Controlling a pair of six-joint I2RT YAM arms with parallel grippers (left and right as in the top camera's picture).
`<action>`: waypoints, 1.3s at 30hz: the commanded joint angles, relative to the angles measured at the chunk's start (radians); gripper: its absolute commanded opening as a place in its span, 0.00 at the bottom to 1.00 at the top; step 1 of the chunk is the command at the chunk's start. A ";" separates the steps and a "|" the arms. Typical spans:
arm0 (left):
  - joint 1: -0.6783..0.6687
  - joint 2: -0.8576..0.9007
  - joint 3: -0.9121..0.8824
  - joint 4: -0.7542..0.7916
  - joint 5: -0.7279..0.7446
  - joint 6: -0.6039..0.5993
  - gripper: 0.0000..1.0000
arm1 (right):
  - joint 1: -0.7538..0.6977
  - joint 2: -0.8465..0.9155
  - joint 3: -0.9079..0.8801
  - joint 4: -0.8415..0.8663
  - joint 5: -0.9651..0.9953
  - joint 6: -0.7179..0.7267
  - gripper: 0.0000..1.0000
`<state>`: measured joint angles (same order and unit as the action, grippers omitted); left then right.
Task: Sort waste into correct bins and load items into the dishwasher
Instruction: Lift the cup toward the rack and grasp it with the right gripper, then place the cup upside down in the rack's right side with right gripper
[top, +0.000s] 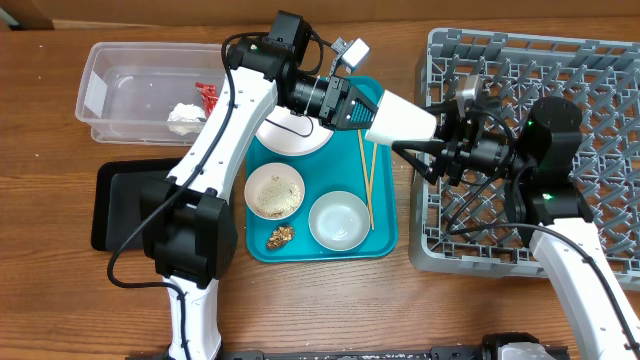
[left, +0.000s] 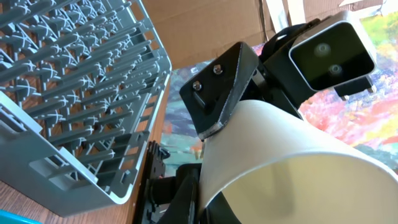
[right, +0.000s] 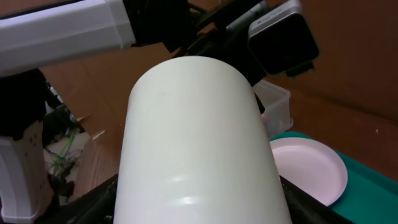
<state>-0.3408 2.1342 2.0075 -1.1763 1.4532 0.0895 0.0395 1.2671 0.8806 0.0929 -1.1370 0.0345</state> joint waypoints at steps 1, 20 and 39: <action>-0.001 -0.002 0.016 0.005 0.003 0.030 0.04 | 0.004 -0.005 0.023 0.008 -0.043 -0.005 0.70; -0.001 -0.002 0.016 0.001 -0.024 0.030 0.04 | 0.004 -0.005 0.023 0.067 -0.043 -0.005 0.71; 0.026 -0.002 0.017 -0.015 -0.608 -0.087 0.53 | 0.004 -0.005 0.023 -0.145 0.076 -0.005 0.45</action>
<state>-0.3428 2.1342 2.0094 -1.1877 1.1461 0.0620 0.0391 1.2709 0.8810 -0.0246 -1.0878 0.0330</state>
